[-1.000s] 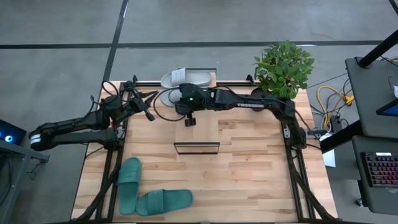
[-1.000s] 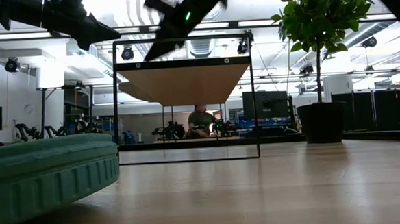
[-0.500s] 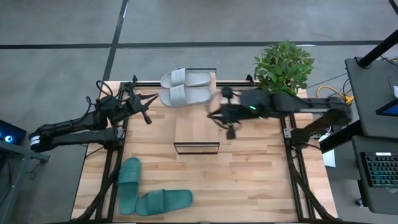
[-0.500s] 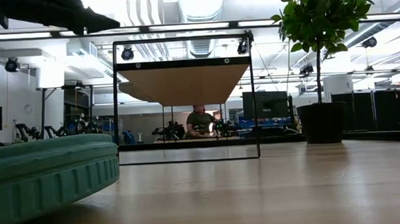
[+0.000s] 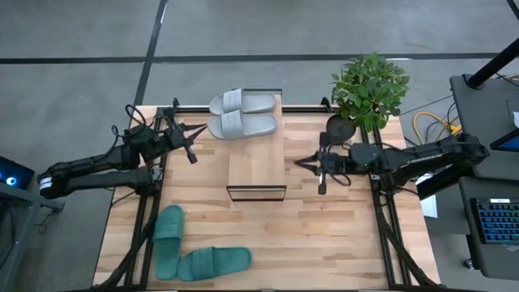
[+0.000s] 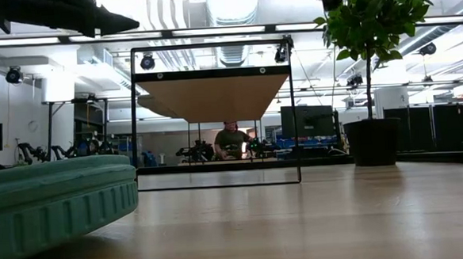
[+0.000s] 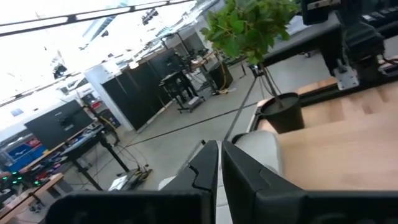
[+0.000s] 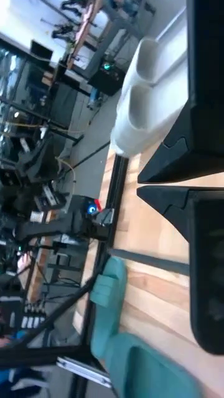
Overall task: Pick and place slides into the shelf
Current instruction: Put the left blue slide on the shelf
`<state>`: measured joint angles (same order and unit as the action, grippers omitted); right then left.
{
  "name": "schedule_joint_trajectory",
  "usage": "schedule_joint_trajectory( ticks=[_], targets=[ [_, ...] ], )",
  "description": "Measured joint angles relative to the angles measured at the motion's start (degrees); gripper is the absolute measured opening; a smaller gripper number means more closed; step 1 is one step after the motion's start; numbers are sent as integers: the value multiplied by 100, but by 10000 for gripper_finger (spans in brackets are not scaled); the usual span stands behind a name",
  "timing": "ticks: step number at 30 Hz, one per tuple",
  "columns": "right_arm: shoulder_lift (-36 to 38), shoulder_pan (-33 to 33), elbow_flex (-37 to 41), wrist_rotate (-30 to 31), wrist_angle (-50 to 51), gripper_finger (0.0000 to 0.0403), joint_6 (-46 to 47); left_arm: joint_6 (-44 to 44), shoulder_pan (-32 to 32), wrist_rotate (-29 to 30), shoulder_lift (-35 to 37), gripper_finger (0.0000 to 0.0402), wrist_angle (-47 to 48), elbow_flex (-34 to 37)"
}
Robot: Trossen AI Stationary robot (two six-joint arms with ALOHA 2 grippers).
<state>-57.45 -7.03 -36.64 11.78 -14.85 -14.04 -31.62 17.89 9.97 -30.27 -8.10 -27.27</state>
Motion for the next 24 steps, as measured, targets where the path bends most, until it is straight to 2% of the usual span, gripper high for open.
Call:
schedule_joint_trajectory(
  ticks=[5, 8, 12, 15, 19, 21, 24],
  targets=[
    [-313, -145, 1045, -16, -2311, 8, -892, -2, 0, -77, -197, 5, -108, 64],
    [-698, -159, 1433, -99, -3160, 8, -1128, -16, 0, -352, -382, 8, -245, 64],
    [-1136, -146, 1627, -119, -3487, 9, -1660, 171, -2, -1058, -596, 30, -375, 67],
    [-1307, -148, 1526, -121, -3802, 9, -2052, 385, -2, -1397, -724, 68, -330, 66],
    [-1394, -148, 1354, -119, -3749, 9, -1711, 920, -4, -1411, -864, 137, -291, 66],
    [-1377, -147, 1350, -119, -3758, 9, -1631, 1509, -3, -1411, -913, 167, -154, -5],
    [-1254, -148, 1367, -119, -3633, 9, -1675, 2244, -2, -1413, -887, 195, 724, -385]
  ],
)
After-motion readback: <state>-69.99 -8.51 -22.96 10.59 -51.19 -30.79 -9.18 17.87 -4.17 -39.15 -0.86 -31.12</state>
